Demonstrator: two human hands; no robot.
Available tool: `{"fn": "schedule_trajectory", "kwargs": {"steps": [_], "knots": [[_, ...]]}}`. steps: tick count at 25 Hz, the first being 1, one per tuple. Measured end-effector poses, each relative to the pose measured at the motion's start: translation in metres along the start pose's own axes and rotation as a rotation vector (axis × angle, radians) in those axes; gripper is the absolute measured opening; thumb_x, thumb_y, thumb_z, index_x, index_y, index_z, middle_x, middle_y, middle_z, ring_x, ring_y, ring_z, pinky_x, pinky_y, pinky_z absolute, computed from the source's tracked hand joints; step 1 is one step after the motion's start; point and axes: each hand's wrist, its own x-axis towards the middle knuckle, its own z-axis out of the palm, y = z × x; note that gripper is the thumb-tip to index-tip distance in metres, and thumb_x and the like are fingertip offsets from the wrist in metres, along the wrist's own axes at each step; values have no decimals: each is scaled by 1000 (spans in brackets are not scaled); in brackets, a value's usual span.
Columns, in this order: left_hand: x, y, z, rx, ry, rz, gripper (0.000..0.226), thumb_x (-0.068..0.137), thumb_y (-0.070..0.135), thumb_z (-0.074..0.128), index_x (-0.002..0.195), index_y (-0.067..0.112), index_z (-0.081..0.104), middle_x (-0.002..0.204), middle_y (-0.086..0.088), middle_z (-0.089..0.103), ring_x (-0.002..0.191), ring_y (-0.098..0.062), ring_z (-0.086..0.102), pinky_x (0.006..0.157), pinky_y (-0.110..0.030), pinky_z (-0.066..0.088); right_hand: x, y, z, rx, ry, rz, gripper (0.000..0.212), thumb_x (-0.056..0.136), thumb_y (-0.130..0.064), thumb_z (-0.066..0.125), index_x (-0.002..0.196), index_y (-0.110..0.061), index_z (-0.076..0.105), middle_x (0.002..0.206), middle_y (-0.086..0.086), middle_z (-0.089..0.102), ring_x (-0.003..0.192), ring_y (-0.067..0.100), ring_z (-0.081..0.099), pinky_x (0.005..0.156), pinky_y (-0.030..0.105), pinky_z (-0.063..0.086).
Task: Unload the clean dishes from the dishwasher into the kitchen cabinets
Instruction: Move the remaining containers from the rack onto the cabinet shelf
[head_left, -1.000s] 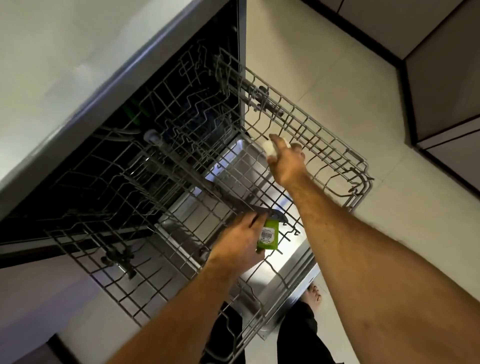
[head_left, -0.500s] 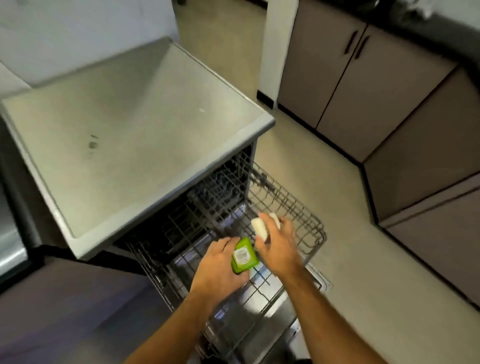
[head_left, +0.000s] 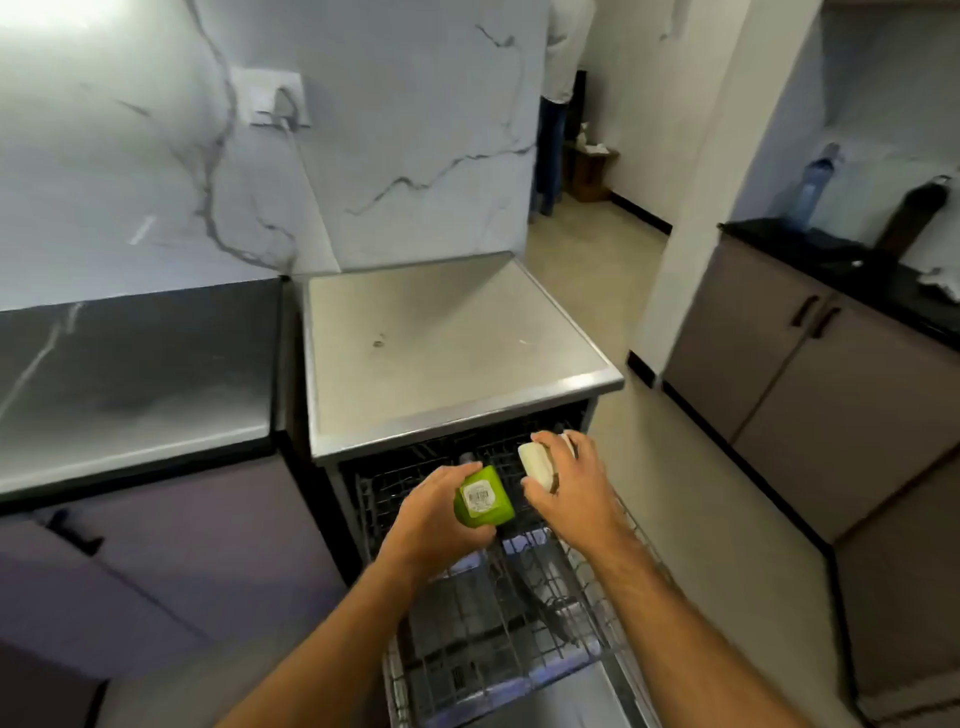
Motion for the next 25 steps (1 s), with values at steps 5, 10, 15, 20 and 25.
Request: {"fn": "schedule_trajectory", "kwargs": {"steps": [5, 10, 15, 20, 25], "knots": [[-55, 17, -60, -39, 197, -143, 78, 61, 35, 80, 134, 30, 52, 113, 13, 54, 101, -6, 57, 90, -23, 48, -14, -63, -9, 52, -69, -192, 59, 80, -42, 67, 133, -38, 43, 139, 0, 32, 112, 30, 49, 93, 40, 47], [-118, 12, -134, -106, 385, -229, 75, 59, 27, 78, 130, 27, 54, 114, 11, 58, 97, 0, 59, 82, -13, 48, -37, -157, 9, 164, -141, -347, 57, 77, -41, 69, 129, -40, 46, 131, -1, 35, 106, 29, 55, 90, 41, 51], [-178, -14, -205, -70, 506, -274, 77, 61, 20, 75, 133, 24, 50, 121, 8, 48, 106, -5, 54, 89, -12, 44, -65, -255, 37, 274, -191, -512, 57, 76, -43, 69, 128, -41, 45, 130, -2, 35, 109, 25, 54, 93, 43, 51], [-251, -52, -277, -36, 625, -342, 76, 64, 20, 81, 132, 26, 47, 121, 9, 41, 102, 1, 51, 80, 0, 39, -105, -369, 82, 340, -243, -697, 56, 79, -44, 68, 130, -42, 44, 137, -3, 34, 111, 24, 53, 92, 38, 49], [-343, -93, -378, 31, 876, -416, 72, 57, 29, 85, 122, 32, 53, 117, 9, 50, 99, -2, 57, 84, -15, 49, -155, -507, 122, 379, -289, -881, 56, 82, -44, 67, 133, -41, 43, 137, -2, 34, 110, 25, 54, 90, 36, 49]]}}
